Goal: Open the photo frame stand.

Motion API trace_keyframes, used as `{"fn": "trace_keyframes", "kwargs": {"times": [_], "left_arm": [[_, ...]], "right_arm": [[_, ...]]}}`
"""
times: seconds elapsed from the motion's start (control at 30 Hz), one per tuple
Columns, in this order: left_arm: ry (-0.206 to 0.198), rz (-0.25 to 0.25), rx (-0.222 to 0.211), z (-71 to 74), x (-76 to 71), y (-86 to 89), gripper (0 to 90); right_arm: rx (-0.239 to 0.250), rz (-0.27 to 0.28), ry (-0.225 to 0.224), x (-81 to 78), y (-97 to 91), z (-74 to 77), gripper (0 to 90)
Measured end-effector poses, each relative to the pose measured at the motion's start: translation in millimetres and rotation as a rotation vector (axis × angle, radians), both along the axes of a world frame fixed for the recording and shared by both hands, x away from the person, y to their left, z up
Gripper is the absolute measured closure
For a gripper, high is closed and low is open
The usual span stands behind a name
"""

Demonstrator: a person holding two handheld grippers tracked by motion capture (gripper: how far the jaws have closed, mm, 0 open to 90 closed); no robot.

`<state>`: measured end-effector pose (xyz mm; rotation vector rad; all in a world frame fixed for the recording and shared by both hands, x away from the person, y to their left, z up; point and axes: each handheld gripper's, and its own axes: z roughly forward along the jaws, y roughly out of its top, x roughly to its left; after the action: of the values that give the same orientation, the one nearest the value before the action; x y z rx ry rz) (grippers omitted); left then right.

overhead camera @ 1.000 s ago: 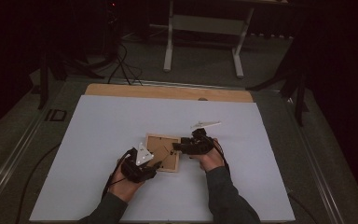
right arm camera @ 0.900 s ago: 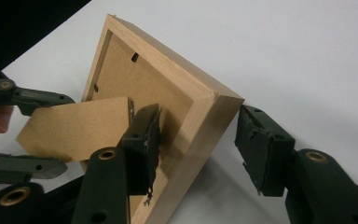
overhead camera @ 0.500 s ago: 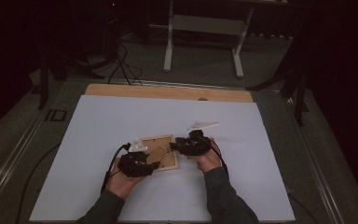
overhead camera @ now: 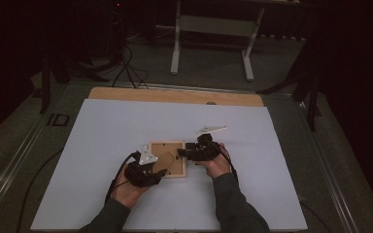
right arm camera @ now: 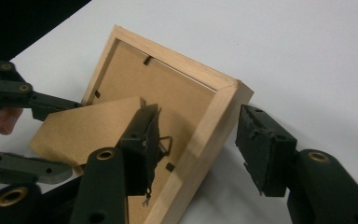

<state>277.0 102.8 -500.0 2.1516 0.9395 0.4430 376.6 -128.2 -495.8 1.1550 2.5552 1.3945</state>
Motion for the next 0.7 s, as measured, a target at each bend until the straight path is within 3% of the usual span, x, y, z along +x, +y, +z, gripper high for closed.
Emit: {"fn": "trace_keyframes", "kwargs": {"times": [0.23, 0.4, 0.5, 0.63, 0.7], "left_arm": [[-0.108, -0.07, 0.048, 2.7, -7.4, -4.2, 53.4], [-0.046, -0.076, -0.012, 2.7, -1.9, 4.4, 53.1], [-0.038, -0.087, -0.009, 2.6, -1.9, 2.4, 53.1], [0.025, -0.116, -0.048, 1.9, 1.1, 2.4, 55.1], [0.031, -0.122, -0.053, 1.5, 0.7, 0.8, 55.8]], "right_arm": [[0.062, 0.041, 0.076, 7.7, -3.7, -7.0, 41.5], [0.065, 0.041, 0.046, 5.4, -5.0, -4.9, 47.8], [0.066, 0.044, 0.035, 3.9, -5.2, -2.9, 49.0], [0.1, 0.057, 0.012, 1.6, -5.2, 1.2, 52.7], [0.095, 0.066, -0.009, -0.6, -4.2, 3.9, 53.1]]}}
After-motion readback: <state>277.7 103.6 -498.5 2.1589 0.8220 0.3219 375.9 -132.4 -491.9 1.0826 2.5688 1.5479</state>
